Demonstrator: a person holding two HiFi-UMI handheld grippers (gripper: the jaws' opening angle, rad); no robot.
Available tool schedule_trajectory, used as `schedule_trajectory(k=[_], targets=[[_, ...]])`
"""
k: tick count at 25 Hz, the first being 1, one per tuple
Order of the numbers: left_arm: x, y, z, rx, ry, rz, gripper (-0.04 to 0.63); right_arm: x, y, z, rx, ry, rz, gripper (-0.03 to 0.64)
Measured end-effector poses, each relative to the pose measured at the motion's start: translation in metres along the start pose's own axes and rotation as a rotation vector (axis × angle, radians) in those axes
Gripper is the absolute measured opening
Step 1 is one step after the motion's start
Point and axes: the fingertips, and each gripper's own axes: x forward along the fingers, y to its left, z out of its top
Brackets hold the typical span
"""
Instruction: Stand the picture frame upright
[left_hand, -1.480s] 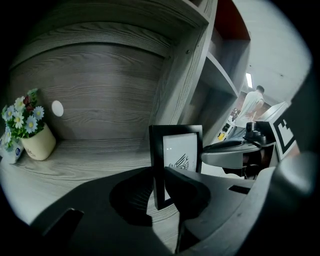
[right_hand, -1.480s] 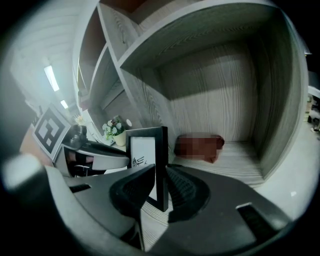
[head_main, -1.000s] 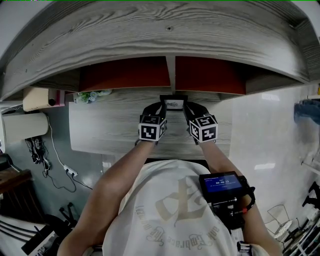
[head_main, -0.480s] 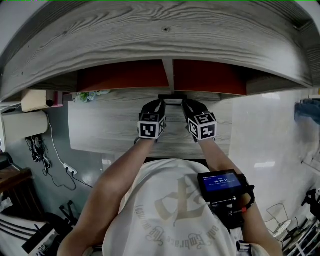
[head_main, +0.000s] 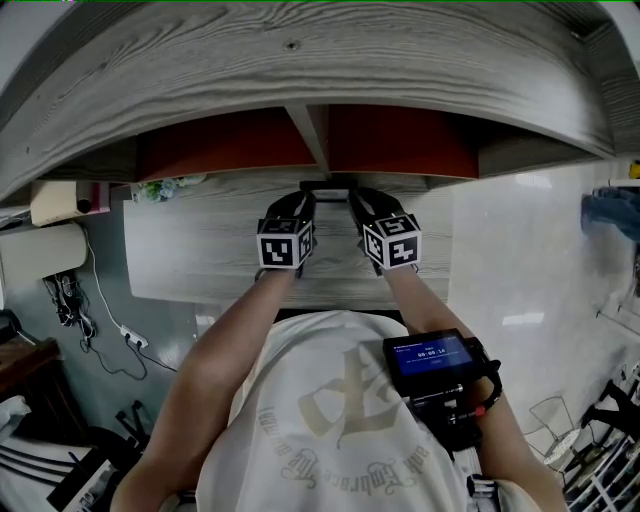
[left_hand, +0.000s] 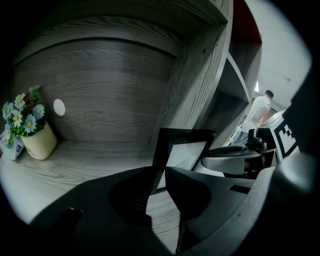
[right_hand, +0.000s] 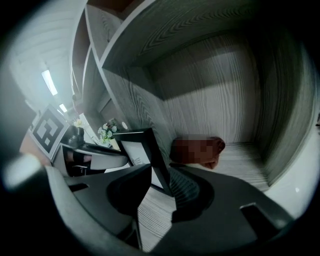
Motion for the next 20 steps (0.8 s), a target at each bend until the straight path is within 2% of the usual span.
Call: schedule_trajectory(k=[7,14,15,18,20], targets=[[-0.008,0.001,0.001,-0.016,-0.016,0.026,0.095,-0.009,0.0,0.003,-0.006,-0.011,0.012,0.116],[-0.031,0.008,-0.004,-0.073,-0.053,0.087,0.095,-0.021,0.008,0.003,-0.019,-0.019,0.054,0.114],[-0.035,0.005,-0.004,-0.077,-0.062,0.09,0.095,-0.025,0.009,0.003,-0.022,-0.024,0.059,0.085],[-0.049,0.001,-0.006,-0.087,-0.096,0.096,0.095,-0.031,0.017,0.002,-0.03,-0.037,0.083,0.08],[-0.057,-0.002,-0.011,-0.104,-0.114,0.113,0.081,-0.034,0.023,0.003,-0.042,-0.045,0.107,0.052]])
